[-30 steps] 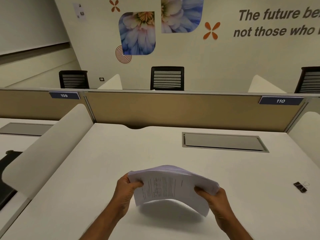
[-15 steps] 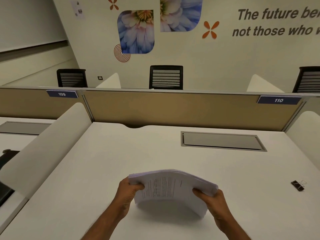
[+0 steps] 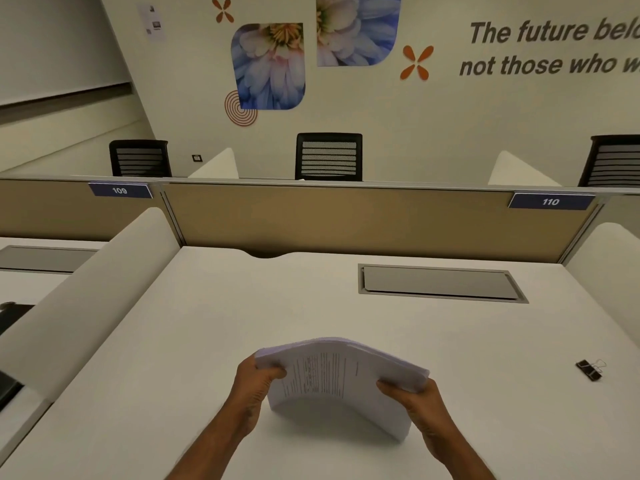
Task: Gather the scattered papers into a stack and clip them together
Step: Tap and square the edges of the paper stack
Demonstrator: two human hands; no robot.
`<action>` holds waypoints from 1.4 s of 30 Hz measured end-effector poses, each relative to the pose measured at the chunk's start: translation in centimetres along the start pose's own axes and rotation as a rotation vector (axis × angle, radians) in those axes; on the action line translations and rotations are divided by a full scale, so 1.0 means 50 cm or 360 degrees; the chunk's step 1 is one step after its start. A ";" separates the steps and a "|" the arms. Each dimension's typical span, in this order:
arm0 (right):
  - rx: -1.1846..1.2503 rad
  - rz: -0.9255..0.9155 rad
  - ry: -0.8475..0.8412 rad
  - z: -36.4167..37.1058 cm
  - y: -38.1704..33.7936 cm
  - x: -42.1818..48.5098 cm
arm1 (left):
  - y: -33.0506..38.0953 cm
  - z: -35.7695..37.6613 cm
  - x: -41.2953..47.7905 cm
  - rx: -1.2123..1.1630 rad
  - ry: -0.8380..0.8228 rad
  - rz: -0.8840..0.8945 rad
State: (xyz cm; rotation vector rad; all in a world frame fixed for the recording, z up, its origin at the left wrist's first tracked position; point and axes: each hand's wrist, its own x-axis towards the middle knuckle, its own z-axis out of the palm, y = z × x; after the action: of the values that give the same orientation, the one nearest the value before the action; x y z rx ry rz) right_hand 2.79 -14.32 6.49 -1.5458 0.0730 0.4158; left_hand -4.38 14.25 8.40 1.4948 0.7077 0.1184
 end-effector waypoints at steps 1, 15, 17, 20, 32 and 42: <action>-0.0005 0.0001 -0.0002 -0.006 0.001 0.001 | -0.001 -0.002 0.001 0.0002 0.0009 0.0002; -0.0273 -0.0193 -0.0149 -0.041 -0.069 -0.024 | -0.005 -0.020 -0.016 0.0278 -0.0213 0.0045; -0.0685 -0.0286 -0.0243 -0.046 -0.115 -0.016 | -0.001 -0.021 -0.017 0.0325 -0.0224 0.0065; -0.1440 -0.0320 -0.0362 -0.013 -0.168 0.006 | 0.002 -0.015 -0.019 0.0370 -0.0239 0.0073; -0.2186 -0.0452 -0.0582 0.193 -0.179 0.062 | 0.012 -0.028 -0.019 0.0417 -0.0275 0.0108; -0.0923 -0.0290 -0.0480 0.033 -0.236 0.007 | 0.081 -0.096 0.000 0.0230 -0.0387 0.0129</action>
State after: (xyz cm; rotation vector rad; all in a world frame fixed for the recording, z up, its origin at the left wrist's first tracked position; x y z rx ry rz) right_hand 6.37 -12.30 17.67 -2.0159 -0.4560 0.5493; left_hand -5.33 18.84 12.55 1.6432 0.4681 -0.0540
